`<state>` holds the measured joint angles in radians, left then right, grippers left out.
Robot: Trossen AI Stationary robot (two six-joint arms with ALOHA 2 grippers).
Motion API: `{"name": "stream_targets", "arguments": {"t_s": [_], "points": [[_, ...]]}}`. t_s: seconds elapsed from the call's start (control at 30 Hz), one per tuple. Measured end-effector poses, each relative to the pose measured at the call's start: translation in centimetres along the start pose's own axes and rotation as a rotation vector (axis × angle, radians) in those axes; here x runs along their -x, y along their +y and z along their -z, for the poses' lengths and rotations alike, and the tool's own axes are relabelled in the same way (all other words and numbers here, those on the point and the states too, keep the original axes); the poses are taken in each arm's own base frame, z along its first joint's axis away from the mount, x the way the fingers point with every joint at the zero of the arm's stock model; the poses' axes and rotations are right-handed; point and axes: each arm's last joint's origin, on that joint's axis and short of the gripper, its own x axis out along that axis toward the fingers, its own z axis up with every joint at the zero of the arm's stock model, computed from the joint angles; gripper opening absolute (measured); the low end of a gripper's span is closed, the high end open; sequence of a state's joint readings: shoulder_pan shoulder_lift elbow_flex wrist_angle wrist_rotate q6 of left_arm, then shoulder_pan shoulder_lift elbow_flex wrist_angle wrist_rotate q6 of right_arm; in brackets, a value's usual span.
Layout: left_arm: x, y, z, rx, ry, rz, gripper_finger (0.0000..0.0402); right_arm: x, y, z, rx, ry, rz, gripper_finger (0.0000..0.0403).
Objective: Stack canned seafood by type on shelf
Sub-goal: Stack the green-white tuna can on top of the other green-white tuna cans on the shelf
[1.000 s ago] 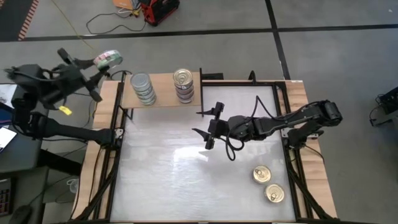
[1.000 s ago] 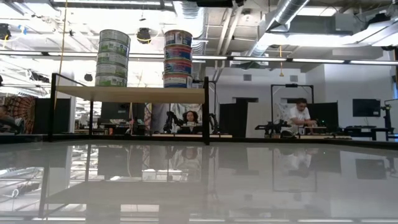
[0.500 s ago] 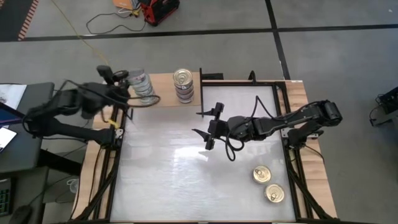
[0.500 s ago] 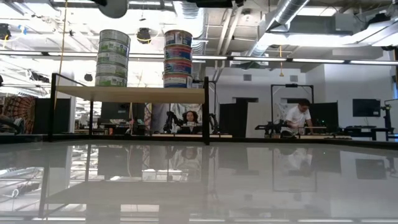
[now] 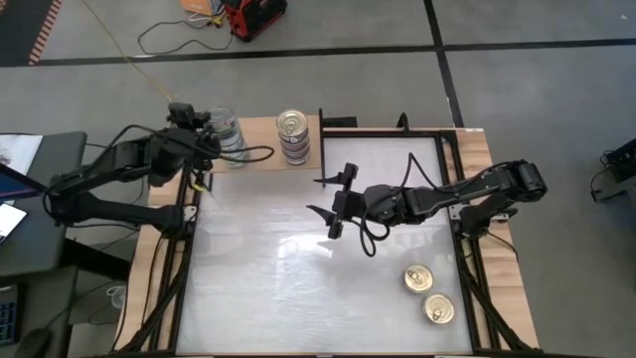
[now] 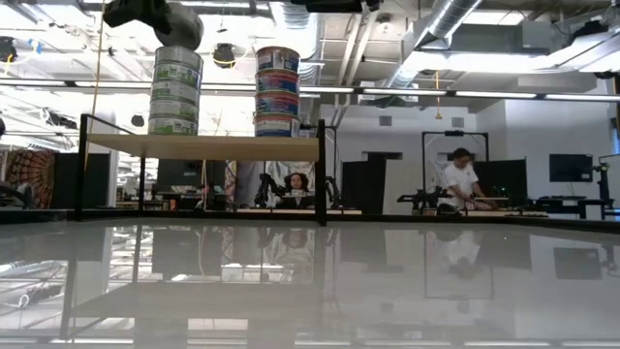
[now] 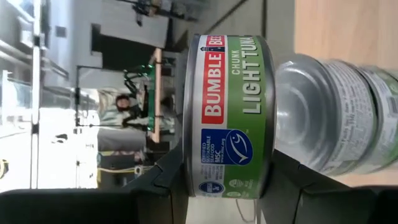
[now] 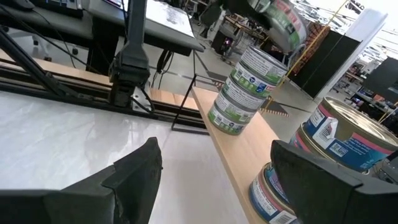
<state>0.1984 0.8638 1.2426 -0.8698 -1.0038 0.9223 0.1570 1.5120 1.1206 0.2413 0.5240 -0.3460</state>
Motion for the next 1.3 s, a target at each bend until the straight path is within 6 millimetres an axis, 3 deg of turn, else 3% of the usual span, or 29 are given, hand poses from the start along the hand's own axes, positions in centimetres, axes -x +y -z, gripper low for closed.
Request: {"name": "stream_targets", "arguments": {"t_s": [0.3,0.57,1.0,1.3], "points": [[-1.4,-0.8,-0.8,-0.042,0.043,0.054,0.0168,0.0,0.0,0.0,0.000,0.000,0.000,0.0333],[-1.2,-0.8,-0.5,-0.060,0.051,0.053,0.0211,0.0,0.0,0.0,-0.004,0.000,-0.001,0.0333],[-0.2,0.3,0.2,-0.064,-0.009,0.122,0.0215,0.0,0.0,-0.1,-0.014,-0.006,0.001,0.0333],[-0.5,-0.7,0.2,-0.116,0.034,0.205,0.0215,0.1,0.2,-0.1,-0.018,-0.009,-0.007,0.0333]]}}
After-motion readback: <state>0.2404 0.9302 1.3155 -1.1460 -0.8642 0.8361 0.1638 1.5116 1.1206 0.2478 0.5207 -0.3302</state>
